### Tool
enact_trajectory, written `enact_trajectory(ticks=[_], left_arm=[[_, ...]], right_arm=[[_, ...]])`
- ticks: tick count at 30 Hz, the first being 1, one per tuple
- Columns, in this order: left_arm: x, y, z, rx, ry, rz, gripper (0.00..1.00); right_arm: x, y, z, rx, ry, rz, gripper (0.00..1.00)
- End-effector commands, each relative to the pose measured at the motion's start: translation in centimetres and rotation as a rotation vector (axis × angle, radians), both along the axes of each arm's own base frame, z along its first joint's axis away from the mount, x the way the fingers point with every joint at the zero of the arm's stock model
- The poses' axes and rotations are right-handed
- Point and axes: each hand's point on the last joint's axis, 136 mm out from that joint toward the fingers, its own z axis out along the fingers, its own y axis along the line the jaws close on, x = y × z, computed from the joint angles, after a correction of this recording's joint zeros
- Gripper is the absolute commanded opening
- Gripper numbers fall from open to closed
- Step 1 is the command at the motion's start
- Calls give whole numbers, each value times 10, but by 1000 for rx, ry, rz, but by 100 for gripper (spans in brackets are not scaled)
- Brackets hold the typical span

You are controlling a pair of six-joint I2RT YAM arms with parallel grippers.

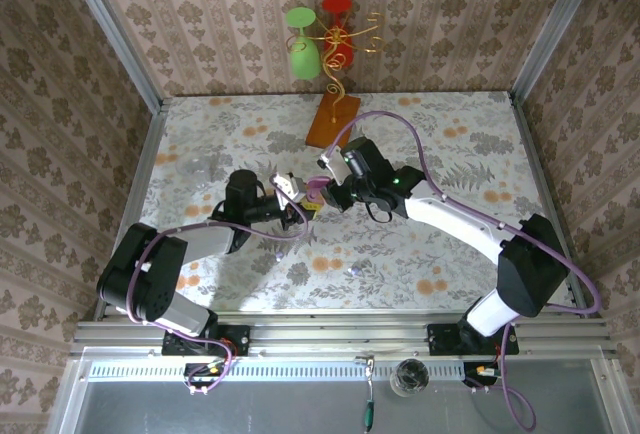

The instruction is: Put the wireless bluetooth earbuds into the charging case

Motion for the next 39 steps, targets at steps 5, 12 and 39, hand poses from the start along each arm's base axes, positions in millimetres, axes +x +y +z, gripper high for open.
enact_trajectory(ticks=[5, 12, 39], left_arm=[[3, -5, 12, -9, -55, -30, 33], [2, -5, 13, -9, -65, -33, 33], [4, 0, 21, -69, -6, 11, 35]], right_arm=[[-7, -7, 5, -78, -9, 14, 21], [-6, -10, 0, -117, -4, 10, 21], [9, -8, 73, 359, 10, -111, 53]])
